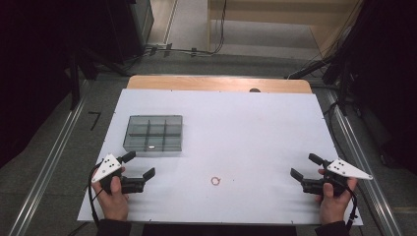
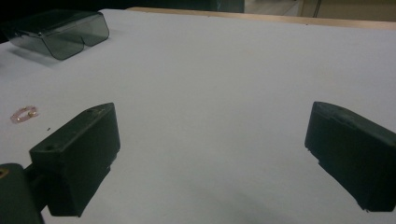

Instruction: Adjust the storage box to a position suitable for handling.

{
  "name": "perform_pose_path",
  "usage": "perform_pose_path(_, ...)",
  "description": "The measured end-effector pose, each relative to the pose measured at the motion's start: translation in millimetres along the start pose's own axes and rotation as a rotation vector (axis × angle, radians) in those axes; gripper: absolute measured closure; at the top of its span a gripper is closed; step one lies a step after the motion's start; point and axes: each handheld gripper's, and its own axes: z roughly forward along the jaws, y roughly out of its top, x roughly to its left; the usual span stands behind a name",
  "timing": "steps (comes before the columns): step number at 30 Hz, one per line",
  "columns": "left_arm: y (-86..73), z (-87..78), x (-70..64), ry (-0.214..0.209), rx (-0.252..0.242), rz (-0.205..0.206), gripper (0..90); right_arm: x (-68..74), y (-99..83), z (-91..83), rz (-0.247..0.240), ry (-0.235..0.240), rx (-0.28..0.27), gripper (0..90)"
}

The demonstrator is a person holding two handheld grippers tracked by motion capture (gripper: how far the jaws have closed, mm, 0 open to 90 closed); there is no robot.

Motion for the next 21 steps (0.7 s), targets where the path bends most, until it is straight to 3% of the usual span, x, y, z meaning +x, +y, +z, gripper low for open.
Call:
perform_pose_path(5, 3.0, -4.0, 1.5, -0.015, -0.009, -0.015, 0.0, 3.3, 0.3, 2.8, -0.030, 0.009, 0.013, 1.8)
perform_pose_path(9, 7.1, -2.9, 1.1, -0.030, 0.029, -0.013, 1.1, 6.1, 0.5, 4.6, -0.051, 0.016, 0.024, 1.8)
perform_pose_path(11, 10.1, -1.4, 2.0, -0.037, 0.059, -0.026, 5.8, 6.4, 0.4, 4.9, -0.052, 0.026, 0.026, 1.8)
perform_pose_path(15, 18.4, -1.9, 5.2, -0.028, 0.065, -0.088, 11.7, 6.2, 0.2, 5.3, -0.054, 0.032, 0.028, 1.8)
perform_pose_path(19, 30.3, -5.6, 11.6, -0.006, 0.109, -0.135, 32.0, 6.7, -0.1, 5.7, -0.058, 0.039, 0.033, 1.8)
perform_pose_path(20, 32.7, -6.9, 15.0, -0.005, 0.121, -0.157, 32.0, 6.7, -0.1, 5.7, -0.058, 0.039, 0.033, 1.8)
perform_pose_path(21, 35.0, -8.0, 19.2, -0.016, 0.131, -0.176, 45.9, 6.9, -0.2, 6.0, -0.060, 0.045, 0.034, 1.8)
